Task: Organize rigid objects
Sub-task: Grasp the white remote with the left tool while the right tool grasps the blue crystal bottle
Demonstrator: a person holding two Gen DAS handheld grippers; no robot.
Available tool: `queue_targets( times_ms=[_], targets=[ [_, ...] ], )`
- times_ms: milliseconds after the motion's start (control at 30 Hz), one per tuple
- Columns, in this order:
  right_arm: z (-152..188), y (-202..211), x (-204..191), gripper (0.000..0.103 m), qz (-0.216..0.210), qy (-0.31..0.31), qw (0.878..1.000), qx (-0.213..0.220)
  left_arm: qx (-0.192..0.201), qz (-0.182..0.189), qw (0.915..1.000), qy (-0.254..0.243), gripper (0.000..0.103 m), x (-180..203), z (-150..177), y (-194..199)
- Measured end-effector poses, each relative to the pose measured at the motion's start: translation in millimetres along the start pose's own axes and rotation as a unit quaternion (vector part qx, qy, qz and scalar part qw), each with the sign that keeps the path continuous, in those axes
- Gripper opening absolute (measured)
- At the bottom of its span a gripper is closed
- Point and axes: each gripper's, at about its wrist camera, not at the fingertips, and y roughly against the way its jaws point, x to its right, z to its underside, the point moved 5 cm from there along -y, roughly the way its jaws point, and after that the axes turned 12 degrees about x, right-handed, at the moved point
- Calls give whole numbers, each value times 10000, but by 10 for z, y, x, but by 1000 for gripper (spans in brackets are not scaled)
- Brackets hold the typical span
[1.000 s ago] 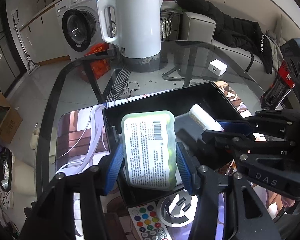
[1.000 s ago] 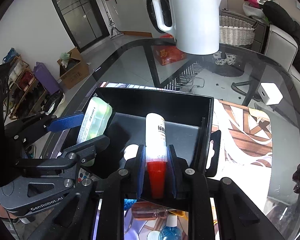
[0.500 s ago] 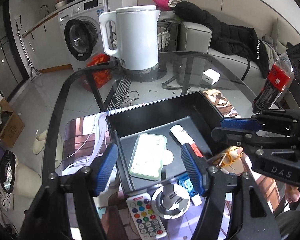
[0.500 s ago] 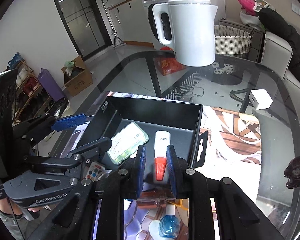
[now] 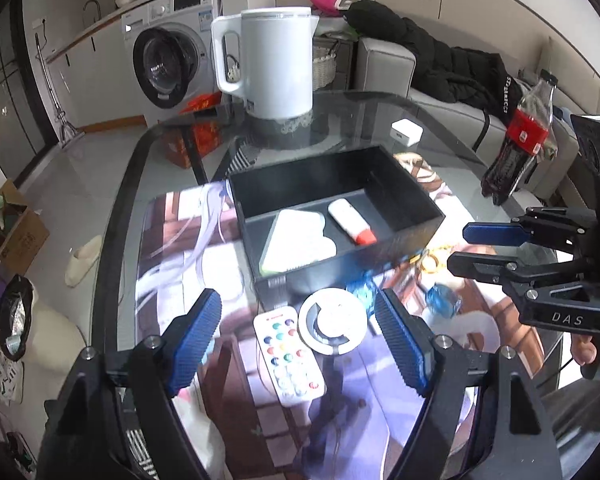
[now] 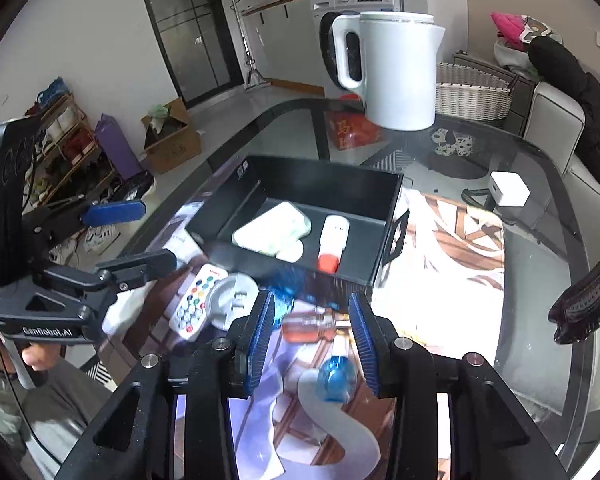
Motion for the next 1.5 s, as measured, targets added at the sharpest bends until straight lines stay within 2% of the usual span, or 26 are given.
queue_targets(
  times_ms=[333, 767, 900, 1000, 1067, 1100, 1400, 1467, 1500],
  targets=[
    [315, -268, 102, 40, 79, -42, 9986, -531, -778, -96, 9967, 223, 79, -158, 458, -341],
    [571, -533, 150, 40, 154, 39, 9942, -1066, -1220, -150, 9924, -98, 79, -65, 677, -573],
    [590, -542, 136, 40, 152, 49, 9940, -1081, -1255, -62, 9921, 17, 80, -88, 698, -580],
    [607, -550, 78, 40, 134, 167, 9935, -1119, -1266, 1, 9919, -41, 75, -88, 700, -571],
    [618, -541, 35, 40, 108, 222, 9932, -1139, -1210, 30, 9926, -60, 58, -82, 676, -537],
    [623, -536, 18, 38, 95, 223, 9931, -1147, -1197, 50, 9928, -65, 45, -79, 665, -518],
    [636, -513, -58, 36, -100, 260, 9922, -1212, -1333, 89, 9910, 21, 39, -137, 682, -464],
    [637, -537, -56, 36, -93, 263, 9924, -1201, -1286, 13, 9917, -33, 41, -140, 681, -474],
    [634, -545, -60, 36, -88, 279, 9925, -1186, -1259, -46, 9920, -86, 46, -137, 680, -482]
  ],
)
